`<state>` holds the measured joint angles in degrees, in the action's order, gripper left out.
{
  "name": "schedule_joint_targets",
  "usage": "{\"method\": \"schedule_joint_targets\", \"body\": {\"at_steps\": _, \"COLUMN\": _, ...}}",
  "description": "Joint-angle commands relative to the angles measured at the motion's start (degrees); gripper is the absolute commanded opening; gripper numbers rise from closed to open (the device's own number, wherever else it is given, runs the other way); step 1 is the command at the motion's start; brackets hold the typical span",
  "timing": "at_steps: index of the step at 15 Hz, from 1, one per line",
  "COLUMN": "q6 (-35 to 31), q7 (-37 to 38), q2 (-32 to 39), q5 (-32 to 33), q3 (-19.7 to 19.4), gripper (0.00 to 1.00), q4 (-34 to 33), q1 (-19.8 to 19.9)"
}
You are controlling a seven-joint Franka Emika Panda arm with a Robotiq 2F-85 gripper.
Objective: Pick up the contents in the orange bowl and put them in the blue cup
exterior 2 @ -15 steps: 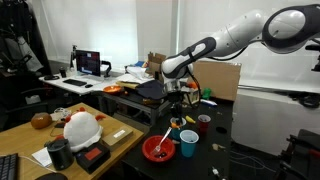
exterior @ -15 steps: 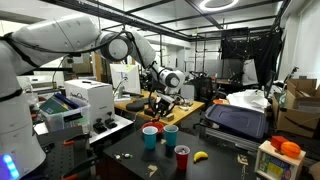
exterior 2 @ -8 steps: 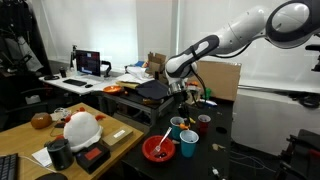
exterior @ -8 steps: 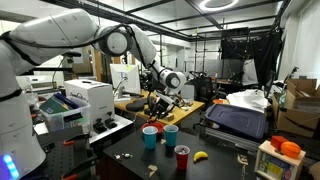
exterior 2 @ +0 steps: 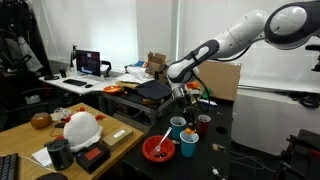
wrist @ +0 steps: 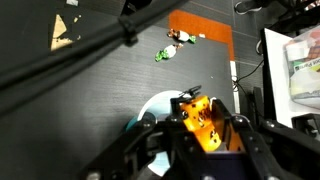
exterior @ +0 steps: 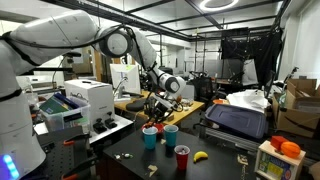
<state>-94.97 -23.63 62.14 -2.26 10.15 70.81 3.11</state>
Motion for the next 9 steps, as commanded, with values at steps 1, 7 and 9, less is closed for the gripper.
{"method": "schedule_joint_targets", "body": {"at_steps": 1, "q6": -0.9, "q7": -0.5, "q2": -1.1, "q5": -0.6, "q3": -0.7, "gripper": 0.11, "q4": 1.5, "q1": -0.1}}
{"method": "schedule_joint_targets", "body": {"at_steps": 7, "q6": -2.5, "q7": 0.0, "q2": -1.3, "q5": -0.3, "q3": -1.2, "gripper": 0.42, "q4": 1.7, "q1": -0.3}}
{"method": "schedule_joint_targets", "body": {"at_steps": 9, "q6": -3.5, "q7": -0.2, "q2": -1.4, "q5": -0.3, "q3": -1.3, "gripper": 0.69, "q4": 1.9, "q1": -0.3}}
